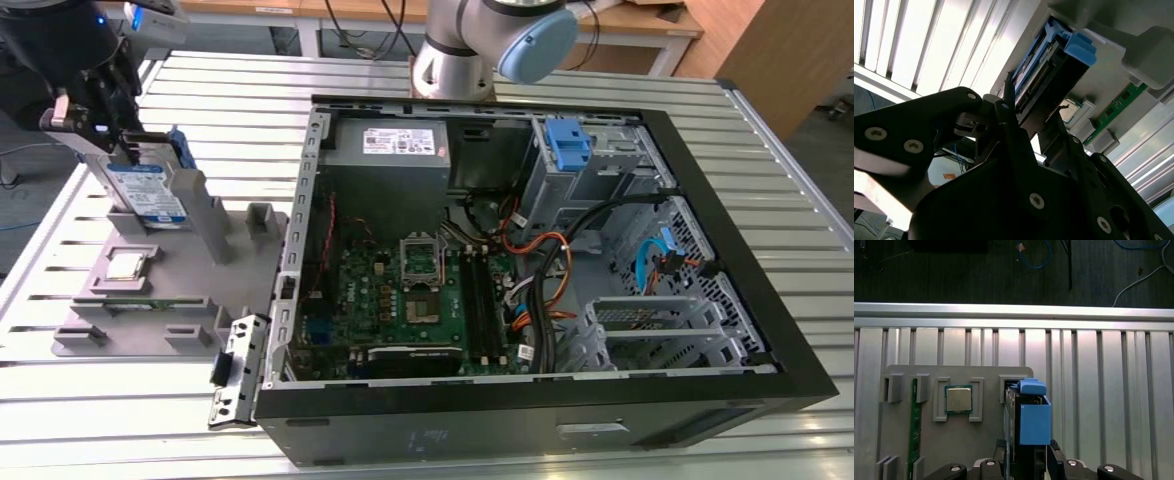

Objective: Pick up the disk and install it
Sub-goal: 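Pick up the disk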

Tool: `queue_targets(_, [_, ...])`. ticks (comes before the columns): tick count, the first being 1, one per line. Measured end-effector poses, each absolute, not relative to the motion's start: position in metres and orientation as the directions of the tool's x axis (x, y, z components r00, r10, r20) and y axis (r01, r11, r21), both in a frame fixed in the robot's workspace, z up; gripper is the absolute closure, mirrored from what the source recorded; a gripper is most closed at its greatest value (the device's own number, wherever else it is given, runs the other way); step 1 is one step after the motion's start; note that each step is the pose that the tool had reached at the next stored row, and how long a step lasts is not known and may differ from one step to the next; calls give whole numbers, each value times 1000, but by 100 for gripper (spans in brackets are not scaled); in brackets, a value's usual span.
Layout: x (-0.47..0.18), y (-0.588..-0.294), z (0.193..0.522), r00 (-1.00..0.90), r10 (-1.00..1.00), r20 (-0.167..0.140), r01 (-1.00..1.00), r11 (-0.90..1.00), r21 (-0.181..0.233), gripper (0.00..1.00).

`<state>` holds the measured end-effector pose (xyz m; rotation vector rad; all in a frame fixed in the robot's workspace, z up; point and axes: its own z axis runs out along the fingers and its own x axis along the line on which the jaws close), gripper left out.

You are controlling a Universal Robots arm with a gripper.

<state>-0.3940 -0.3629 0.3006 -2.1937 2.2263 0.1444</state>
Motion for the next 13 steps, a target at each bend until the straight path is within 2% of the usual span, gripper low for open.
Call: queue_targets(13, [-393,-363,301,7,-997,-74,-998,-11,57,55])
